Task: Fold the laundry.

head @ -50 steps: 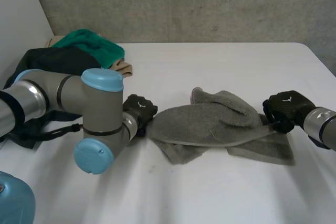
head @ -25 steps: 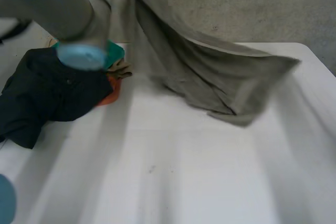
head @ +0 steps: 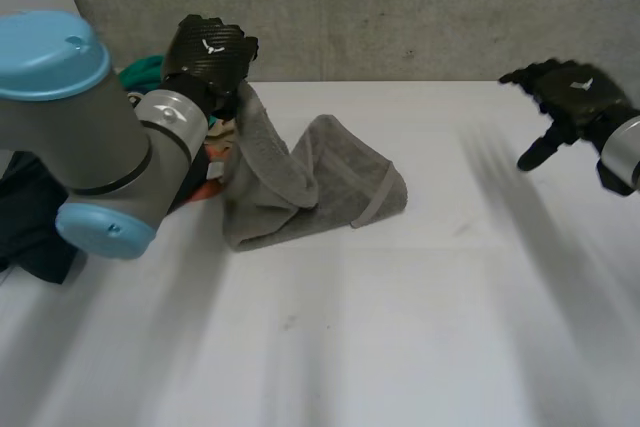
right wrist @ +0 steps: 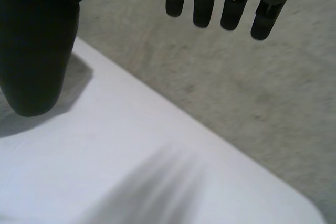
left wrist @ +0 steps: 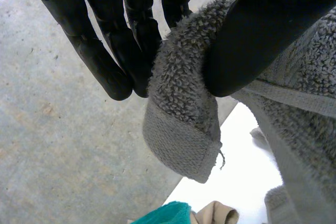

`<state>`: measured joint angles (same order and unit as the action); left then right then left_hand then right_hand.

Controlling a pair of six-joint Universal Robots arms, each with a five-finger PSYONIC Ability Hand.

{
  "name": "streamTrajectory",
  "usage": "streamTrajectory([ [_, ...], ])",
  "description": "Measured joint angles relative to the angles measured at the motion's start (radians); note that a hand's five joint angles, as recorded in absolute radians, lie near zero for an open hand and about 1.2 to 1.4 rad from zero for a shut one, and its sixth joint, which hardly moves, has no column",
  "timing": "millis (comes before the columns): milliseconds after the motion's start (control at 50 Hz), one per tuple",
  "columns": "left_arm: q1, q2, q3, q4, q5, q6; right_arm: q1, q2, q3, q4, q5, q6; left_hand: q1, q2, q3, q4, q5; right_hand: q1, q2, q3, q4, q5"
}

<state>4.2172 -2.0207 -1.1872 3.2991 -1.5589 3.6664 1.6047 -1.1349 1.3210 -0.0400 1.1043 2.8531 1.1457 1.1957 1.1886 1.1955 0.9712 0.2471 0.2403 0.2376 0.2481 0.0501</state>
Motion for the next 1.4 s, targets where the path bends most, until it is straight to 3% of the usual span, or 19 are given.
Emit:
streamTrajectory([
  [300,-0.04,0.38,-0.174,-0.069,0.076,-0.002,0.209,0.2,-0.273,0.047,-0.024,0.039,0.0,0.0,0.0,0.0,0.0,-0.024,-0.03,-0.029,-0.033,-0.009],
  [460,-0.091,0.56,-0.246,-0.095,0.092,-0.003,0.373,0.434,-0.459,0.038,-0.039,0.064,0.0,0.0,0.0,0.0,0.0,-0.024,-0.03,-0.029,-0.035,-0.009],
  [560,-0.102,0.649,-0.275,-0.105,0.094,-0.008,0.45,0.571,-0.554,0.032,0.018,0.06,0.0,0.0,0.0,0.0,0.0,-0.022,-0.028,-0.026,-0.033,-0.007],
  [620,-0.101,0.698,-0.293,-0.112,0.1,-0.013,0.485,0.632,-0.609,0.026,0.064,0.061,0.0,0.0,0.0,0.0,0.0,0.11,0.113,0.116,0.102,0.119],
  [640,-0.1,0.712,-0.3,-0.114,0.103,-0.015,0.494,0.646,-0.624,0.025,0.076,0.063,0.0,0.0,0.0,0.0,0.0,0.439,0.441,0.434,0.419,0.449],
  [660,-0.099,0.716,-0.303,-0.115,0.104,-0.015,0.496,0.649,-0.628,0.024,0.08,0.064,0.0,0.0,0.0,0.0,0.0,0.459,0.461,0.453,0.438,0.468],
  [680,-0.093,0.736,-0.314,-0.117,0.111,-0.018,0.506,0.664,-0.651,0.022,0.097,0.069,0.0,0.0,0.0,0.0,0.0,0.758,0.769,0.733,0.717,0.744],
  [740,-0.078,0.755,-0.329,-0.117,0.12,-0.022,0.511,0.667,-0.672,0.021,0.117,0.076,0.0,0.0,0.0,0.0,0.0,0.895,0.936,0.933,0.925,0.936],
  [920,0.08,0.732,-0.333,-0.109,0.144,-0.044,0.389,0.487,-0.639,0.021,0.254,0.036,0.0,0.0,0.0,0.0,0.0,0.895,0.937,0.947,0.945,0.939],
  [1000,0.158,0.671,-0.31,-0.106,0.149,-0.066,0.287,0.335,-0.589,0.023,0.305,0.004,0.0,0.0,0.0,0.0,0.0,0.895,0.937,0.95,0.946,0.942],
  [1080,0.184,0.557,-0.259,-0.111,0.134,-0.098,0.17,0.141,-0.509,0.075,0.262,-0.007,0.0,0.001,0.001,0.0,0.0,0.895,0.937,0.951,0.947,0.942],
  [1180,0.179,0.416,-0.212,-0.153,0.105,-0.115,0.04,-0.065,-0.395,0.253,0.125,-0.037,0.0,0.001,0.001,0.0,0.0,0.895,0.937,0.951,0.947,0.942],
  [1280,0.154,0.303,-0.187,-0.237,0.091,-0.108,-0.034,-0.152,-0.302,0.455,0.013,-0.13,0.0,0.001,0.001,0.0,0.0,0.895,0.937,0.953,0.947,0.945],
  [1400,0.11,0.15,-0.13,-0.37,0.087,-0.076,-0.061,-0.128,-0.209,0.649,-0.021,-0.345,0.0,0.001,0.001,0.0,0.0,0.895,0.937,0.953,0.947,0.947],
])
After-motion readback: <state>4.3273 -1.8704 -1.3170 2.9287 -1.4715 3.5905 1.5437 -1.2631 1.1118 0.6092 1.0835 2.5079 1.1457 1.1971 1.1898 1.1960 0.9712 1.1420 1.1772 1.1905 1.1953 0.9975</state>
